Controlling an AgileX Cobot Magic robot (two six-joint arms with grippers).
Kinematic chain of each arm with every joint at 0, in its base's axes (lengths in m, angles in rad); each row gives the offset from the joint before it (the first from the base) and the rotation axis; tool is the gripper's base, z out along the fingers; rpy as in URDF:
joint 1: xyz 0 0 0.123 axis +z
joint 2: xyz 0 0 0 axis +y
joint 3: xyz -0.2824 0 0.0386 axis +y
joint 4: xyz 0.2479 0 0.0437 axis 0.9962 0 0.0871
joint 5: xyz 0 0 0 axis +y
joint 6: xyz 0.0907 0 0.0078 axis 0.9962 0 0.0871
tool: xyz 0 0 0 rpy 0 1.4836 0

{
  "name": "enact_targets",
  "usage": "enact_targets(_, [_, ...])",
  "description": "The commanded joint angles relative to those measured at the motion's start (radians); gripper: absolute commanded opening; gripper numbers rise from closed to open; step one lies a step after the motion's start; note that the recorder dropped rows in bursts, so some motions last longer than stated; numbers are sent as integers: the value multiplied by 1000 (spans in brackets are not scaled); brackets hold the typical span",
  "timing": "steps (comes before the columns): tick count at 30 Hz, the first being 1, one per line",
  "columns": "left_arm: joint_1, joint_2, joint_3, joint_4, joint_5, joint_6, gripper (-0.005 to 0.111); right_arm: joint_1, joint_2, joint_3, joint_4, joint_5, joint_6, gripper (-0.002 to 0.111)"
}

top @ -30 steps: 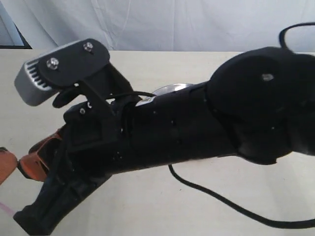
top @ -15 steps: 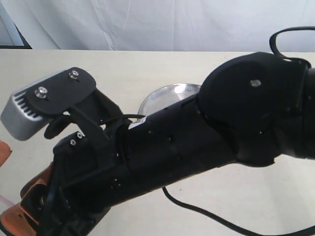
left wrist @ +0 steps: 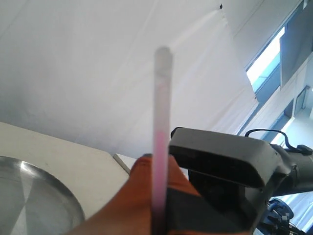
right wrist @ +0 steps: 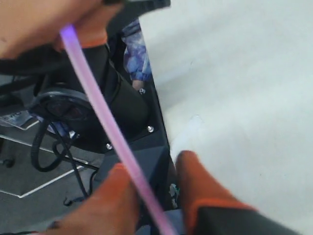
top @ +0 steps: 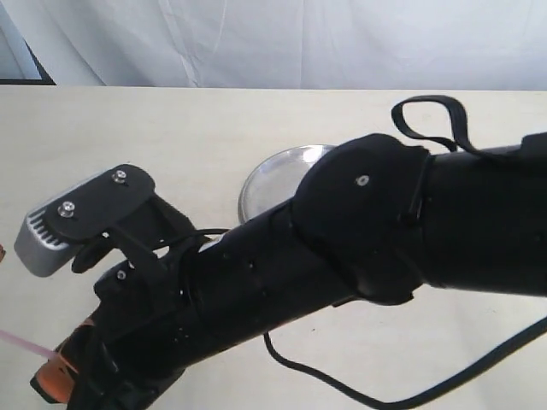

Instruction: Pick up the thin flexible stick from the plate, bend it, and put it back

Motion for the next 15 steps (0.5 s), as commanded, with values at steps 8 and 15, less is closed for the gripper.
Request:
enact_targets(8, [-5,-1,2,-66,-78,2,0,1,15,-4,11,-172,-39,0])
enact_targets(15, [-5,-1,2,5,-37,4,0,1,-21,-4,28,-76,-39,2])
